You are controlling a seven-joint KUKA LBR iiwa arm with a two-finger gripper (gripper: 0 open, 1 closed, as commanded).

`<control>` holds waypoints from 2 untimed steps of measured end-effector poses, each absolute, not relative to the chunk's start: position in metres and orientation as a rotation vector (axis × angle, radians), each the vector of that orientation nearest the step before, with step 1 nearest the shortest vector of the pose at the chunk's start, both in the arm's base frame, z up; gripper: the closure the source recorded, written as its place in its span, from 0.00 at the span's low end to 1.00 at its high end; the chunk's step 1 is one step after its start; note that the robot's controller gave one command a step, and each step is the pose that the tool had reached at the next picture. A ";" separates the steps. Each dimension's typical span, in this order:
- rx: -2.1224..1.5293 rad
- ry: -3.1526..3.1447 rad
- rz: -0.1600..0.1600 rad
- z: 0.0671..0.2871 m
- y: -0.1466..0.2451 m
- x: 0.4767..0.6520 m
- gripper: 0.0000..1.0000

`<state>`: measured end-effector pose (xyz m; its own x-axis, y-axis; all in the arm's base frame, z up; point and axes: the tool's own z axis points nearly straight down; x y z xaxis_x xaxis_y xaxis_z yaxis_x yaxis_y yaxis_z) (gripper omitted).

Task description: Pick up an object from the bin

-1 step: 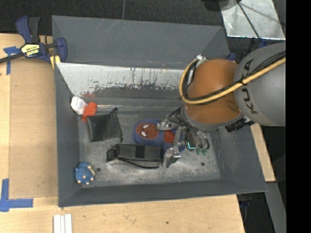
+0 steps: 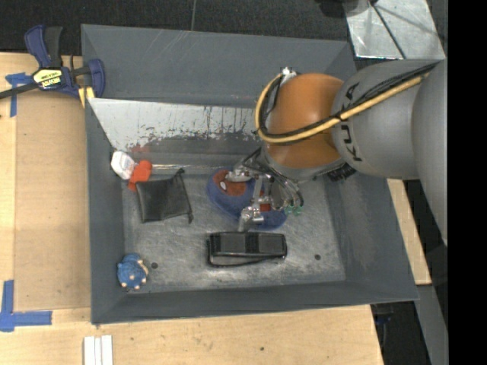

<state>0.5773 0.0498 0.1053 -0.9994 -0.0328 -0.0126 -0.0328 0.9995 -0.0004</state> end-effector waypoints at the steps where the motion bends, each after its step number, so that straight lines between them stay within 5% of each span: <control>1: -0.176 3.085 0.000 0.091 0.043 0.563 0.00; 2: -0.244 3.072 0.002 0.085 0.054 0.531 0.00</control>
Offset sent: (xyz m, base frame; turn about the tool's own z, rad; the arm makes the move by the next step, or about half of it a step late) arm -0.0379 -0.0087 -0.0353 -0.0910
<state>0.5309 0.0538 0.0854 -0.9857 -0.1575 -0.0600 -0.1576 0.9875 -0.0038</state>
